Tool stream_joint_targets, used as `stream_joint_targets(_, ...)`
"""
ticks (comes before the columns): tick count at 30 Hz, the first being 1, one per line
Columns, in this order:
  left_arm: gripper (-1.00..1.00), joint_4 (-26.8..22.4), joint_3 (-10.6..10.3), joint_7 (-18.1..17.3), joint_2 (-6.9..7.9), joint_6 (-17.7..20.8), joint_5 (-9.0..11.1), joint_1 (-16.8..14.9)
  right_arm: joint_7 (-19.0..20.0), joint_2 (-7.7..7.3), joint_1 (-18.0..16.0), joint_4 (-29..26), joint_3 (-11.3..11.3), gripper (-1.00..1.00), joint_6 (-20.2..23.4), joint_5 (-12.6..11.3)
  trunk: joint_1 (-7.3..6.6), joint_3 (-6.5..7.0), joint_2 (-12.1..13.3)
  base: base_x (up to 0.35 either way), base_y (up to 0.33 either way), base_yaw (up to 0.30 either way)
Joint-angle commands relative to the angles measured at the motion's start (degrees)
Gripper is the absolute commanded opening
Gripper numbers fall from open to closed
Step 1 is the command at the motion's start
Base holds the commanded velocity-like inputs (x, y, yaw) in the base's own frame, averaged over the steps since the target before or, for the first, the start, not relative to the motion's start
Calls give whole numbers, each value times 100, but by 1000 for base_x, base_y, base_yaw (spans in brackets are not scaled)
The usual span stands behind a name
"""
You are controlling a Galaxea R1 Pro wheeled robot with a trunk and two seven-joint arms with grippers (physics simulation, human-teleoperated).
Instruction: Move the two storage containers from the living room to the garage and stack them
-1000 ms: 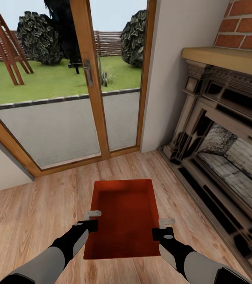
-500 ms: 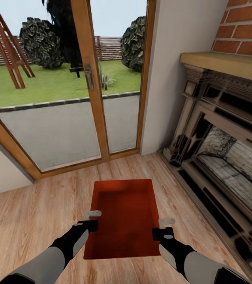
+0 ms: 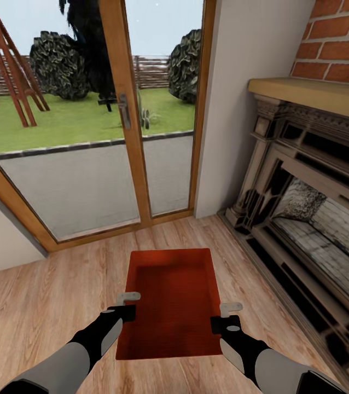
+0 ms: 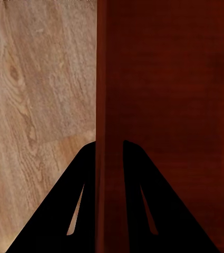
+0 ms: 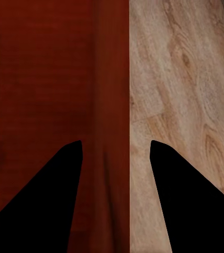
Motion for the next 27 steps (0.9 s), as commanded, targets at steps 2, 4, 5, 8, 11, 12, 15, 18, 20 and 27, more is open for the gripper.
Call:
stream_joint_targets(2, -100, -26, -24, 84, 32, 37, -97, -5, -20, -5, -4, 36, 38, -100, -24, -135, 3, -7, -10, 0, 0, 0)
stream_joint_targets(4, -100, -26, -24, 84, 32, 37, -97, -5, -20, -5, -4, 36, 34, -100, -24, -135, 3, -6, -10, 0, 0, 0)
stream_joint_targets(5, -100, -26, -24, 84, 32, 37, -97, -5, -21, -5, -4, 36, 32, -100, -24, -135, 3, -6, -10, 0, 0, 0)
stream_joint_targets(8, -100, -26, -24, 84, 32, 37, -97, -5, -23, -5, -4, 36, 30, -100, -25, -135, 3, -6, -10, 0, 0, 0)
stream_joint_targets(11, -100, -26, -24, 84, 32, 37, -97, -5, -24, -5, -4, 36, 29, -100, -25, -135, 3, -6, -10, 0, 0, 0)
stream_joint_targets(12, -100, -26, -24, 84, 32, 37, -97, -5, -24, -5, -4, 36, 29, -100, -23, -135, 3, -6, -10, 0, 0, 0)
stream_joint_targets(15, -100, -26, -24, 84, 32, 37, -97, -5, -24, -5, -4, 36, 29, -100, -19, -135, 3, -6, -10, 0, 0, 0)
stream_joint_targets(18, -100, -26, -24, 84, 32, 37, -97, -5, -24, -5, -4, 36, 29, -100, -21, -135, 3, -6, -10, 0, 0, 0)
stream_joint_targets(20, -100, -26, -24, 84, 32, 37, -97, -5, -24, -5, -4, 36, 29, -100, -21, -135, 3, -6, -10, 0, 0, 0)
stream_joint_targets(27, -100, -26, -24, 84, 32, 37, -97, -5, -30, 3, -4, 36, 31, -100, -17, -135, 3, -6, -10, 0, 0, 0)
